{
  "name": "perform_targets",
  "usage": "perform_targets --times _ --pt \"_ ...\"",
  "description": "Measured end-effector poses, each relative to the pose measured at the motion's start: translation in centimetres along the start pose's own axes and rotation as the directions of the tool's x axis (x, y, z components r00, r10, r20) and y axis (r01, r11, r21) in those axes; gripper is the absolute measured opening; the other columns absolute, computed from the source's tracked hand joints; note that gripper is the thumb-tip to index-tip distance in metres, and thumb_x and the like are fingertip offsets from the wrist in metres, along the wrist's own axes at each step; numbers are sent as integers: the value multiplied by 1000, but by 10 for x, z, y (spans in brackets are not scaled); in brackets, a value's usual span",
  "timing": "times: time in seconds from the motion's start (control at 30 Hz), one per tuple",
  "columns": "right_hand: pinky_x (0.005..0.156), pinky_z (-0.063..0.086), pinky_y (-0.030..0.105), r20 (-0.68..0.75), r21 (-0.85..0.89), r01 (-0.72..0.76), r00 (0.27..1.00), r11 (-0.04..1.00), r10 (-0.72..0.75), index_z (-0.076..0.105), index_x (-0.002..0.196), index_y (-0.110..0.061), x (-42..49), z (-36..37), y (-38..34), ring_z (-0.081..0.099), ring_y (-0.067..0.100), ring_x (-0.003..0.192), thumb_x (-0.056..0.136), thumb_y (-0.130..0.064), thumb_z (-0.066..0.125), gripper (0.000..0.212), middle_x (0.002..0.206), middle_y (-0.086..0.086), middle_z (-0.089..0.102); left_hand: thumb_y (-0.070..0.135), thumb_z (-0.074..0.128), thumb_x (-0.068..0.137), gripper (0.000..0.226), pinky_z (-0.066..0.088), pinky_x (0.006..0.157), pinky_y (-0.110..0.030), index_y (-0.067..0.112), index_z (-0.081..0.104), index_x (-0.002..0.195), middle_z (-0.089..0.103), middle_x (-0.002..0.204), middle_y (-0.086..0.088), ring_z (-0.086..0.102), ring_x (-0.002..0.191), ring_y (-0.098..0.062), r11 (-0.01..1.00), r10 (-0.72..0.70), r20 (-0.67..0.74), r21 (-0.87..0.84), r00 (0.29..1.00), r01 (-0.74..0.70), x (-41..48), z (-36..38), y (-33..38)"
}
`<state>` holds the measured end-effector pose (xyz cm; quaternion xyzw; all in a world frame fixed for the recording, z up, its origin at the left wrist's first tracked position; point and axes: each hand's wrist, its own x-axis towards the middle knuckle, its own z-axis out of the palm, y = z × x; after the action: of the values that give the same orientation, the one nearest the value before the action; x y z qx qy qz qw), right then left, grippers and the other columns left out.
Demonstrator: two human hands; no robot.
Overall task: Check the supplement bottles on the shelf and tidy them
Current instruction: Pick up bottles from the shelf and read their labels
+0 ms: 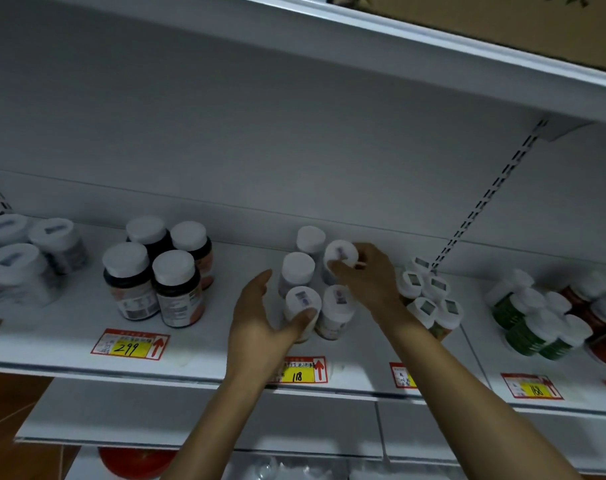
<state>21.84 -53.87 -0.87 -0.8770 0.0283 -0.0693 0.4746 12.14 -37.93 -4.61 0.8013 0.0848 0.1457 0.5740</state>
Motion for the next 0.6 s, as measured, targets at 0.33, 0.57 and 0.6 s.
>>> perform_targets --times 0.33,0.57,0.6 --pt "81 54 36 189 570 -120 982 813 12 72 94 -20 -81 -62 -68 69 24 93 62 -63 62 54 94 7 74 46 72 70 52 51 84 -18 35 54 117 66 111 19 64 102 -3 930 263 77 -287 962 -232 -22 -16 73" --pt "81 51 34 237 818 -169 970 550 -54 67 111 -21 -105 -53 -61 66 20 93 79 -49 59 43 99 11 71 49 56 74 56 59 67 -29 8 64 112 73 94 -18 71 71 -21 387 -175 594 -692 785 609 -40 -22 92" --pt "84 52 35 249 830 -167 965 533 -87 67 113 -20 -108 -51 -60 66 23 99 78 -46 65 44 105 13 70 51 54 73 58 59 64 -29 7 66 110 73 91 -18 70 67 -20 316 -167 648 -679 743 663 -41 -22 92"
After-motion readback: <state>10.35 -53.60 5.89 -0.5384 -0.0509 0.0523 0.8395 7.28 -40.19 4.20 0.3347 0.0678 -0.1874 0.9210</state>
